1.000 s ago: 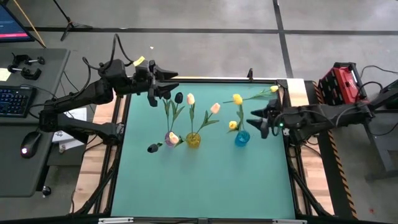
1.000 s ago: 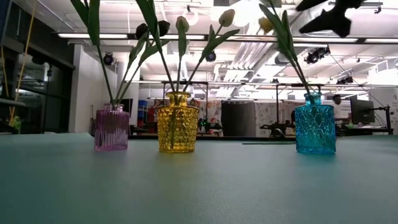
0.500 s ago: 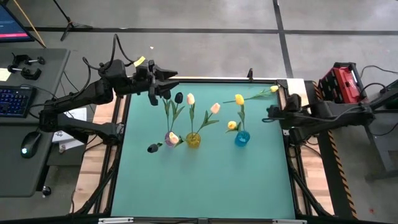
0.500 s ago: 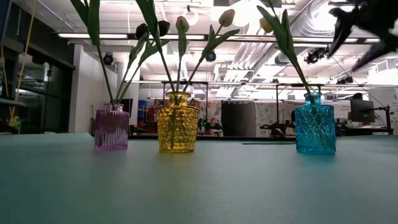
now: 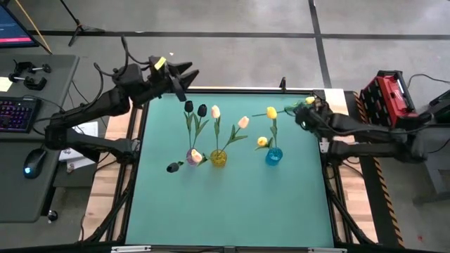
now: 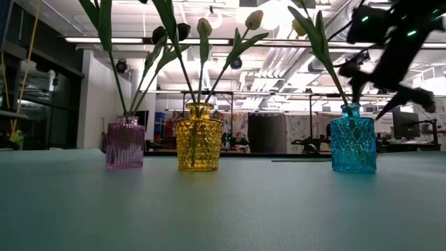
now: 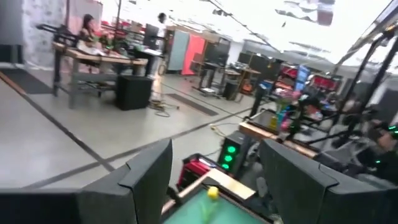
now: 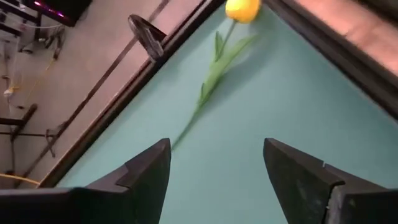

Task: Sort flowers into vase by color
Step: Put the yellow tulip into the blue vase

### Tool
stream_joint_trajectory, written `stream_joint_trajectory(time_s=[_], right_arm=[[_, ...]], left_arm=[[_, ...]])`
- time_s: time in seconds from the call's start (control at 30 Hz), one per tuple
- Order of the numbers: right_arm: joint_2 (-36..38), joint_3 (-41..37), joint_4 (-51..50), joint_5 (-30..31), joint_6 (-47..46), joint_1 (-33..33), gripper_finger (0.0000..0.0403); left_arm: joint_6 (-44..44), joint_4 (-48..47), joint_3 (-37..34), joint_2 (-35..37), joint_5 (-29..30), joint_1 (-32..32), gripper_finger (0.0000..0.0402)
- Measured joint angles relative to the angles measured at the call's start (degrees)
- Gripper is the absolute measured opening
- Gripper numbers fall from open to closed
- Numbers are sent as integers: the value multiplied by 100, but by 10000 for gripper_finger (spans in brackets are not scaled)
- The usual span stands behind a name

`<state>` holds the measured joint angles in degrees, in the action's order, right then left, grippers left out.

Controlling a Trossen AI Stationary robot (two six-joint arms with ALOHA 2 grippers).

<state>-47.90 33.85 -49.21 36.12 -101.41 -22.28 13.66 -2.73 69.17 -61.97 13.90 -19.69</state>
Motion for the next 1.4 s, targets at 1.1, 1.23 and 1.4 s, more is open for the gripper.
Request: stream_joint_trajectory(time_s=[1.1,1.23,1.4], right_arm=[[-4063,462,3114,-3065,67,-3548,193],[-4287,694,2519,-3051,232,-3527,99],[-4261,676,2444,-2809,1100,-3394,13]], left_arm=[[-535,-567,4,-103,-925,-1523,231],[-532,-672,4,-103,-925,-1523,231],[-494,-768,4,-103,-930,-1523,231]])
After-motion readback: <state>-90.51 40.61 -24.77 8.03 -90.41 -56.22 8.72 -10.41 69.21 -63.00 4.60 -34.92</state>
